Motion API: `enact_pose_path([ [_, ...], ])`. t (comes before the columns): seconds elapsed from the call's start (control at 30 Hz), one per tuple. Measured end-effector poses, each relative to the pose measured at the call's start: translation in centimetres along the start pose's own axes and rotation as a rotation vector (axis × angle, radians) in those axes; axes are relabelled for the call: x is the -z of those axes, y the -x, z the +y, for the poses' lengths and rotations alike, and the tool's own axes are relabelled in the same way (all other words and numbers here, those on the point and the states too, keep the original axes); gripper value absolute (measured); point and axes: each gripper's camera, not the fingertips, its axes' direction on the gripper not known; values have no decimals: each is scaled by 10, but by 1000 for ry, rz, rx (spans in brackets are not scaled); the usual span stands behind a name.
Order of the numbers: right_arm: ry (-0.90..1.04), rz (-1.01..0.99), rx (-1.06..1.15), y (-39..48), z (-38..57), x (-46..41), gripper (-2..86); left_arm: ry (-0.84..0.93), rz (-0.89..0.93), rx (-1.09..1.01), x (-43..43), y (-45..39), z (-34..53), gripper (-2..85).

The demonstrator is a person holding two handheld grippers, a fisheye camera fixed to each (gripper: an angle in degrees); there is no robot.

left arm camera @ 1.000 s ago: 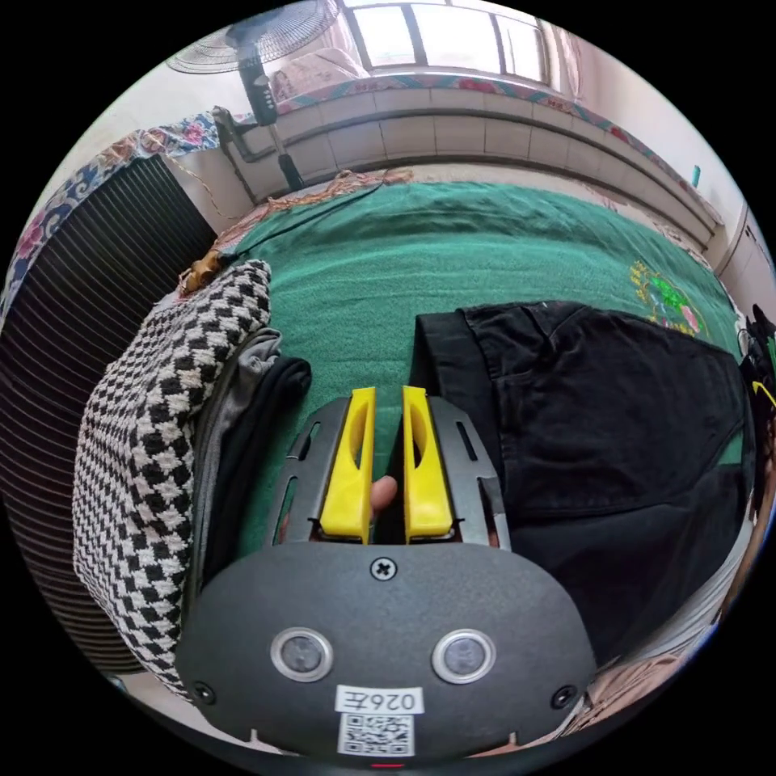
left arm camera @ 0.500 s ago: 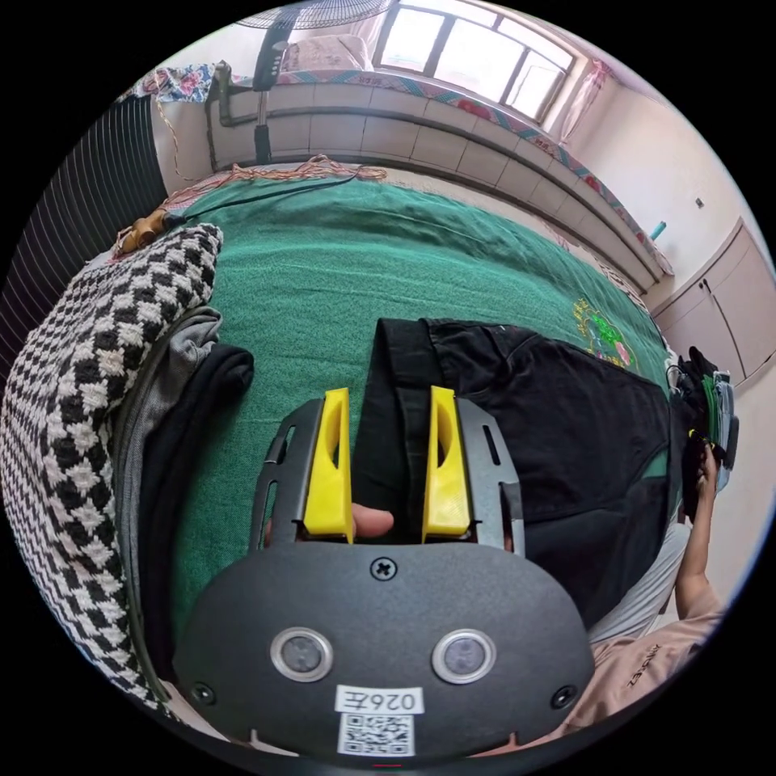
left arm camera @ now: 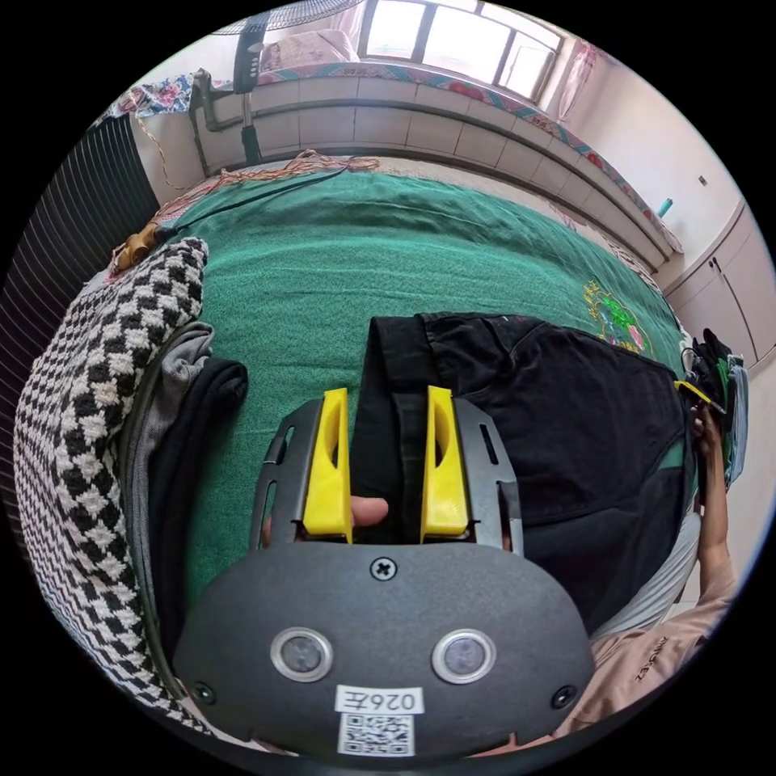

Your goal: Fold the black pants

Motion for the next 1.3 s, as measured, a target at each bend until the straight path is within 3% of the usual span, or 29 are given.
enact_pose_path([
  [0.13,-1,-43,-6,-9,7,13,61,33,-62,-109,0,-29,-8,83],
  [0.27,40,59,56,7,8,28,-4,29,-165,-218,4,-56,-8,41],
  [0.37,44,160,118,24,10,45,-14,-32,-116,-178,21,-47,-5,29],
  [0.43,-23,171,104,26,12,69,-15,-110,-40,-124,41,-34,-2,26],
  [0.53,-337,115,51,27,27,131,-13,-314,66,-81,81,-21,8,28],
  [0.6,-534,174,79,39,40,160,-5,-389,12,-51,92,-20,13,37],
  [0.63,-545,207,90,42,41,161,-2,-397,-46,-9,89,-16,14,49],
  [0.73,-404,309,113,47,31,146,15,-279,-85,90,58,7,8,54],
  [0.83,-318,269,41,28,23,148,33,-204,-107,212,44,32,9,6],
  [0.93,-259,193,-63,0,17,162,44,-229,-58,185,47,38,11,4],
  [1.1,-107,147,-144,-33,5,166,70,-124,-32,115,22,33,-4,94],
  [1.17,-82,110,-163,-42,1,168,79,-7,-5,74,-5,29,-15,165],
  [1.3,-64,15,-165,-53,-9,184,72,121,-4,4,-45,19,-26,198],
])
